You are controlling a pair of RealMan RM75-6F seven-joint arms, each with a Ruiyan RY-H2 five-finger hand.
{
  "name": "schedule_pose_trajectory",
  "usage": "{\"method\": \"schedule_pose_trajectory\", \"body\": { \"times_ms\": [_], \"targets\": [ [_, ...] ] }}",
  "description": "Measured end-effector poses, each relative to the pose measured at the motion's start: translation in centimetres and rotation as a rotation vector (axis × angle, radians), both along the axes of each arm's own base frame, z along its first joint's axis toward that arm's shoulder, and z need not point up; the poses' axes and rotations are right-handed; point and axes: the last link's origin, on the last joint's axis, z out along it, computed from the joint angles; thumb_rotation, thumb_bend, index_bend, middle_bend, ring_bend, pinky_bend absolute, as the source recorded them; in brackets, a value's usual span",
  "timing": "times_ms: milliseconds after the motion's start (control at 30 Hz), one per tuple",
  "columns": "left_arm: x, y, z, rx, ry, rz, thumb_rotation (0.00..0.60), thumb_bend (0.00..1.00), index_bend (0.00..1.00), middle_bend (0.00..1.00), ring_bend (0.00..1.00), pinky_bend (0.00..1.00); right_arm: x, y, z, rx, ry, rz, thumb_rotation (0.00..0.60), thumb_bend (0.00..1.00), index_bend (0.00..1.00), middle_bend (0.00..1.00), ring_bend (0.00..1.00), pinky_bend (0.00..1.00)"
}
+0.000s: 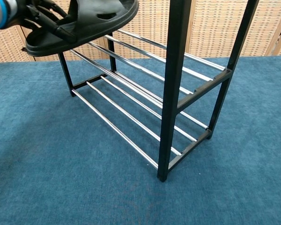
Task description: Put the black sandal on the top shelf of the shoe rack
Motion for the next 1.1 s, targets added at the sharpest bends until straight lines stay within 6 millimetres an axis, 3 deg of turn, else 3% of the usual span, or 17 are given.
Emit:
{"method": "schedule_pose_trajectory", "body": {
  "times_ms": [267,533,633,700,833,1100],
  "targets": [
    [2.1,1.5,-0.5,0.004,0.025,0.032,0.600,0.39,0.46,0.49,0.42,0.43,-0.2,-0.2,0.1,0.001,-0.006,-0.008,0.600,0.00,0.00,0.00,0.00,0.00],
    [3.0,2.4,-0.5,0.001,0.051,0.067,0.600,0.39,0.46,0.46,0.40,0.42,-0.3,-0.1,0.4,-0.009,-0.010,-0.009,0.600,0.00,0.00,0.00,0.00,0.00],
    [3.1,2.5,-0.7,-0.010,0.055,0.088,0.600,0.38,0.31,0.20,0.17,0.27,-0.3,0.0,0.5,-0.011,-0.012,-0.010,0.600,0.00,0.00,0.00,0.00,0.00],
    [3.1,2.5,-0.8,-0.018,0.049,0.092,0.600,0.38,0.13,0.03,0.02,0.11,-0.4,0.0,0.5,-0.011,-0.013,-0.011,0.600,0.00,0.00,0.00,0.00,0.00],
    [3.1,2.3,-1.0,-0.026,0.011,0.076,0.600,0.39,0.00,0.00,0.00,0.01,-0.3,0.0,0.6,-0.012,-0.013,-0.009,0.600,0.00,0.00,0.00,0.00,0.00],
    [3.1,2.0,-0.7,-0.009,-0.048,0.048,0.600,0.38,0.00,0.00,0.00,0.00,-0.2,0.1,0.6,-0.012,-0.015,-0.006,0.600,0.00,0.00,0.00,0.00,0.00]
  ]
}}
